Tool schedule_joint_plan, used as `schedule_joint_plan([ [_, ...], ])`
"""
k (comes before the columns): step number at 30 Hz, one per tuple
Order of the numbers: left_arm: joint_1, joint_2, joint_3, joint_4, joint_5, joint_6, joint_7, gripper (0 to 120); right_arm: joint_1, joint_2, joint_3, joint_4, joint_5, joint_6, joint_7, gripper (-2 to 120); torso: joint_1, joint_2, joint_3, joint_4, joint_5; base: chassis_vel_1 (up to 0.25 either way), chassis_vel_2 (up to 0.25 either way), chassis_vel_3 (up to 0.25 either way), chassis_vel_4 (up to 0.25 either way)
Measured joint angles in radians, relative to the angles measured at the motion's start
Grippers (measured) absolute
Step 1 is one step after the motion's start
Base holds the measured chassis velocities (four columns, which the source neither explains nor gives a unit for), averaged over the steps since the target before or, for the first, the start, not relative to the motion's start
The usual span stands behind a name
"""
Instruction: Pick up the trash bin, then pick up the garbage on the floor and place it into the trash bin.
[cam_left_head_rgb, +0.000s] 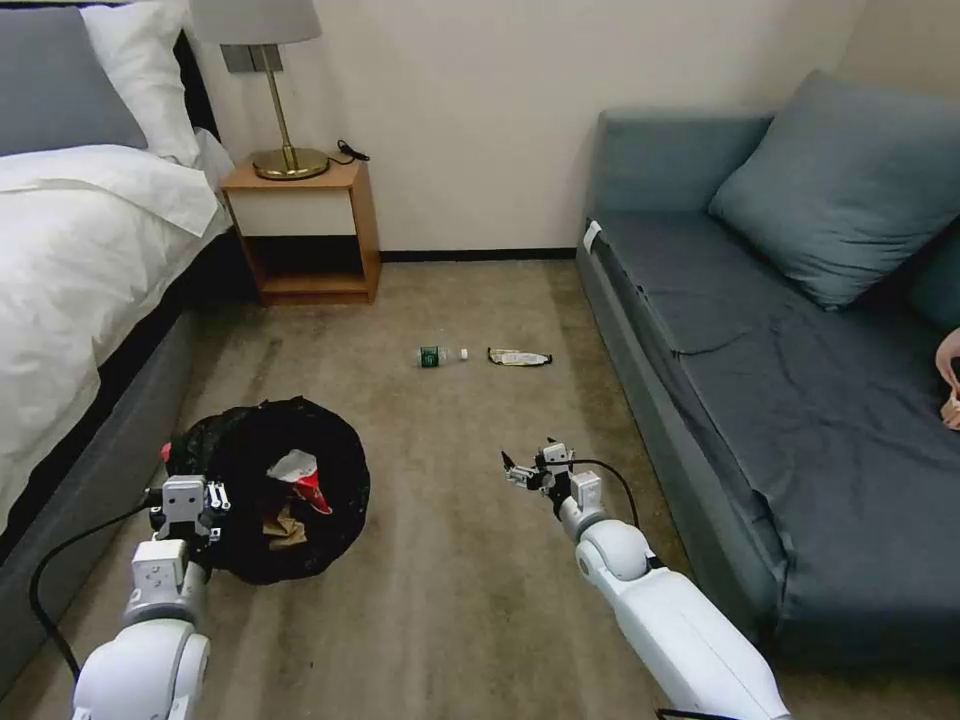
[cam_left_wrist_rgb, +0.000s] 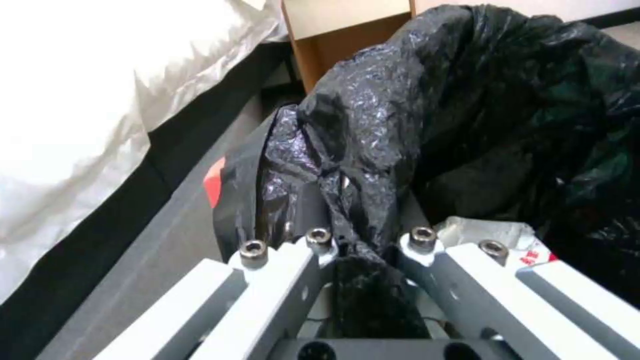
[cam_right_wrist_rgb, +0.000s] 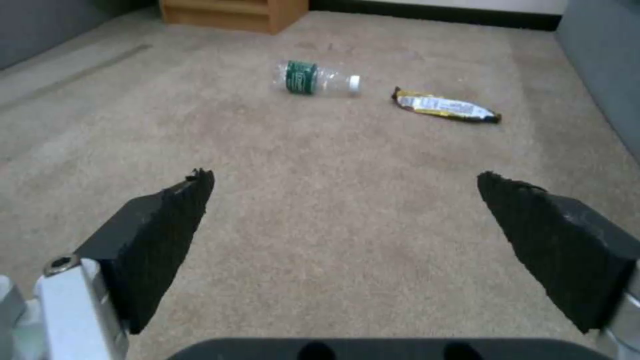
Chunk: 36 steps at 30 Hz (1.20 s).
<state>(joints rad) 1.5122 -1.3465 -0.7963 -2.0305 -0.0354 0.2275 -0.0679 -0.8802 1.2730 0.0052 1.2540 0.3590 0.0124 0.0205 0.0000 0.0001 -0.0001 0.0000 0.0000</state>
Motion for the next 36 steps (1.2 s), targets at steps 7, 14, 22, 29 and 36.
schedule_joint_plan([
  [7, 0.001, 0.009, -0.004, 0.007, -0.003, -0.003, 0.001, 4, -0.011, 0.004, 0.005, 0.0, -0.011, 0.006, -0.001, 100, 0.0, 0.0, 0.0, 0.0001, 0.0001, -0.075, 0.09, 0.093, -0.092],
  [14, 0.003, 0.015, -0.01, 0.025, -0.011, -0.017, 0.003, 4, -0.02, 0.009, 0.005, 0.001, -0.033, 0.01, -0.001, 100, 0.0, 0.0, 0.0, 0.0, -0.0002, -0.126, 0.123, 0.126, -0.129],
  [22, 0.004, 0.015, -0.016, 0.05, -0.017, -0.031, 0.003, 4, -0.032, 0.015, 0.005, -0.001, -0.062, 0.016, -0.001, 100, 0.0, 0.0, 0.0, 0.0001, -0.0001, -0.138, 0.135, 0.139, -0.143],
  [29, -0.001, 0.015, -0.019, 0.07, -0.022, -0.04, 0.004, 4, -0.036, 0.017, 0.001, -0.007, -0.073, 0.02, -0.001, 100, 0.0, 0.0, 0.0, 0.0, 0.0001, -0.212, 0.2, 0.214, -0.199],
  [36, -0.008, 0.022, -0.023, 0.097, -0.027, -0.047, 0.002, 4, -0.032, 0.018, -0.009, -0.015, -0.087, 0.021, 0.0, 100, 0.0, 0.0, 0.0, 0.0, -0.0002, -0.19, 0.186, 0.189, -0.185],
])
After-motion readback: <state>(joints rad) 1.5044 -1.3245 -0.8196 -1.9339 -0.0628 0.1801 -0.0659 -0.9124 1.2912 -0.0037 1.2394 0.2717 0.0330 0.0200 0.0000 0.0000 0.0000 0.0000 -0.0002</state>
